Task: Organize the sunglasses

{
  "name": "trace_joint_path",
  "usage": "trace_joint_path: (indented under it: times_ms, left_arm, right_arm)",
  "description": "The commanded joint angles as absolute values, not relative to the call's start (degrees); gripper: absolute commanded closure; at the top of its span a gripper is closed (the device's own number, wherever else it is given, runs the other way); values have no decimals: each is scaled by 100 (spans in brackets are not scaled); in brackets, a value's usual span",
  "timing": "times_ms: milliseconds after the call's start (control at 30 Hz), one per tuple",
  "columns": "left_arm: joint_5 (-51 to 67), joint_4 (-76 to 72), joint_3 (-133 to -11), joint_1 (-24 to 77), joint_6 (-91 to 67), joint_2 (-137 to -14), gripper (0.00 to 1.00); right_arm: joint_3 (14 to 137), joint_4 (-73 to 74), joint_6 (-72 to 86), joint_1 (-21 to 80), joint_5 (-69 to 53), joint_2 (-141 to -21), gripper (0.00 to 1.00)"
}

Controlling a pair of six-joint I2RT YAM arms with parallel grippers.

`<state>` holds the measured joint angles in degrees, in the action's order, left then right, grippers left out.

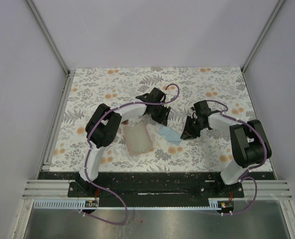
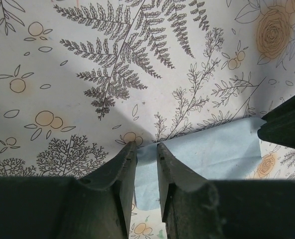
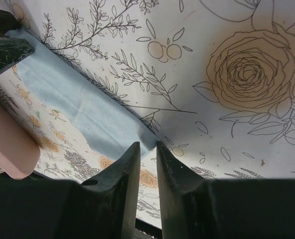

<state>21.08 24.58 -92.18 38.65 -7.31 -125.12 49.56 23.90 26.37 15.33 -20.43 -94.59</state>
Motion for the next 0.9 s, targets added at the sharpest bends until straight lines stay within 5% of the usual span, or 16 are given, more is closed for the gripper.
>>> trace_joint_path:
  times_ms: [0, 367, 867]
  left_arm:
    - [2197, 2707, -9141, 3823, -607, -12507, 72]
    - [2233, 2795, -9141, 3779, -563, -12560, 71]
    - [2399, 2874, -8948, 3683, -633, -12437, 64]
  right_arm:
    - [5080, 2461, 2523, 1573, -1916, -9501, 76]
    - [5194, 2478, 2549, 1591, -1758, -9545, 98]
    - [5203, 2496, 2575, 1591, -1723, -9536, 100]
